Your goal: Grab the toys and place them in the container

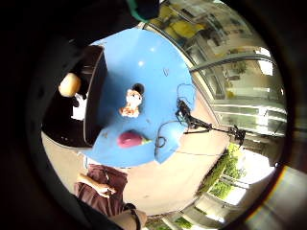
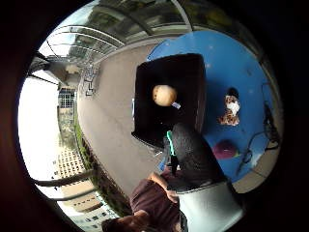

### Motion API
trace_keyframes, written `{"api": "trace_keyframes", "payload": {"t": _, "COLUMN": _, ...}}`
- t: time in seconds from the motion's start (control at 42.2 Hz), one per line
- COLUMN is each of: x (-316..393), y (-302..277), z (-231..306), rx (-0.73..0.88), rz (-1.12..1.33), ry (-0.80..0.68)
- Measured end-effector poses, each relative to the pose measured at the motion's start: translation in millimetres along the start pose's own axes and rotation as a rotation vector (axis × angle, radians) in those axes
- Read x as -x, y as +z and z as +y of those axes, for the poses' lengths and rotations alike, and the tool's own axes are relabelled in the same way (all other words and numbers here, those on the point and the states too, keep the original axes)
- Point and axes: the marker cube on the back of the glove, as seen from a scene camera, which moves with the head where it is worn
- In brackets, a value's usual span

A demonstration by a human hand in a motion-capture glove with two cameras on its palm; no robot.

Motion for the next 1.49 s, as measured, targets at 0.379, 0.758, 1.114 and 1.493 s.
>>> {"api": "trace_keyframes", "payload": {"t": 0.379, "x": -111, "y": 134, "z": 108, "rx": 0.197, "rz": 0.119, "ry": -0.129}}
{"api": "trace_keyframes", "payload": {"t": 0.758, "x": -107, "y": 353, "z": 128, "rx": 0.199, "rz": 0.079, "ry": -0.161}}
{"api": "trace_keyframes", "payload": {"t": 1.114, "x": -102, "y": 351, "z": 85, "rx": -0.065, "rz": -0.176, "ry": -0.152}}
{"api": "trace_keyframes", "payload": {"t": 1.493, "x": -99, "y": 137, "z": 66, "rx": -0.200, "rz": -0.127, "ry": -0.111}}
